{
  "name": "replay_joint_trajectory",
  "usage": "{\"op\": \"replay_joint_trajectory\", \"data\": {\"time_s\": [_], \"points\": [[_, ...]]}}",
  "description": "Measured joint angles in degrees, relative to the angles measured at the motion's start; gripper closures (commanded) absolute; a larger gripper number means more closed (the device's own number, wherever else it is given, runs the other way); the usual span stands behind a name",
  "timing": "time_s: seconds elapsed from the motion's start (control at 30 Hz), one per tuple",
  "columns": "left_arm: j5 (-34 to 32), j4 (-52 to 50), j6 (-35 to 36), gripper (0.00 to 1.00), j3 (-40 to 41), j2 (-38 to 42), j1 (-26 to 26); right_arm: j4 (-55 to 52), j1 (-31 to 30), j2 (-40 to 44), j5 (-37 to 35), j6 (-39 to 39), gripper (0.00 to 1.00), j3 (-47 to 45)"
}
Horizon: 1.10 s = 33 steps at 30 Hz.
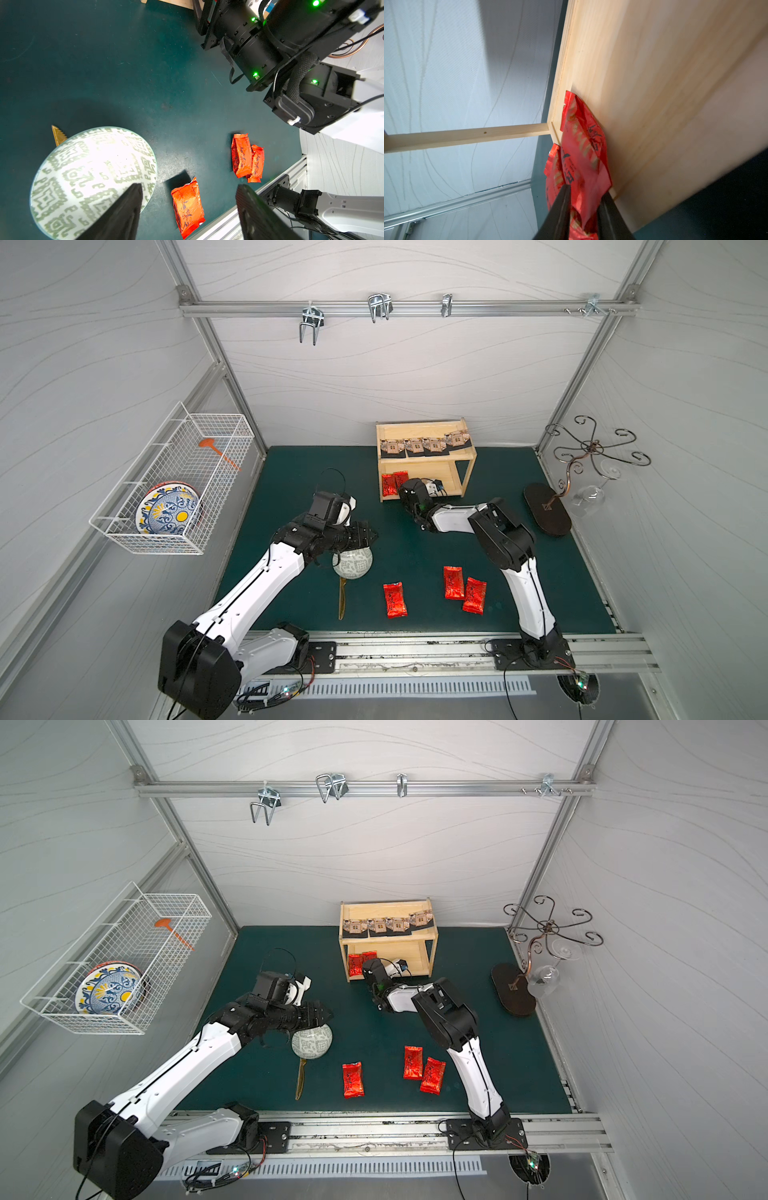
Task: Place the tea bags on the shelf by color
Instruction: Place the tea bag on the shelf, then move the tea bag to the center of the board.
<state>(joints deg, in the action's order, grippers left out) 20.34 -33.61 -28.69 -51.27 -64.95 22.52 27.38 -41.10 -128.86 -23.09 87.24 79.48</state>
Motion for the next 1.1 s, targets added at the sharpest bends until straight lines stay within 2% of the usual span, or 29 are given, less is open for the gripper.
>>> {"op": "replay_joint_trajectory", "data": {"time_s": [0.17, 0.33, 0.47, 0.57, 0.7, 0.87, 0.97, 1.1], "points": [[-0.04, 0.00, 0.00, 0.24, 0.00, 0.24, 0.00, 0.66, -0.07, 1.57, 0.70, -0.46, 0.49, -1.99], [-0.07, 0.00, 0.00, 0.24, 0.00, 0.96, 0.00, 0.17, -0.04, 6.08, 3.32, -3.56, 0.45, -7.23], [-0.33, 0.00, 0.00, 0.25, 0.00, 1.22, -0.02, -4.48, -0.90, 12.61, 6.05, -10.88, 0.43, -12.17], [-1.05, -0.07, -0.20, 0.26, 0.00, 1.55, -0.02, -11.43, -3.43, 20.02, 6.78, -19.74, 0.41, -14.16], [-1.77, -0.11, -1.18, 0.26, 0.39, 2.67, -0.04, -19.80, -10.01, 31.82, 6.01, -32.41, 0.41, -18.10], [-2.45, -0.85, -2.73, 0.26, 2.14, 3.82, -0.02, -32.87, -22.88, 41.90, 2.25, -46.69, 0.36, -23.58], [-2.80, -1.60, -3.37, 0.26, 3.08, 3.85, -0.04, -38.53, -32.06, 44.46, 0.59, -52.11, 0.25, -27.30], [-3.10, -2.19, -4.02, 0.26, 3.43, 3.85, -0.02, -44.85, -42.03, 43.85, -1.73, -55.63, 0.04, -28.85]]}}
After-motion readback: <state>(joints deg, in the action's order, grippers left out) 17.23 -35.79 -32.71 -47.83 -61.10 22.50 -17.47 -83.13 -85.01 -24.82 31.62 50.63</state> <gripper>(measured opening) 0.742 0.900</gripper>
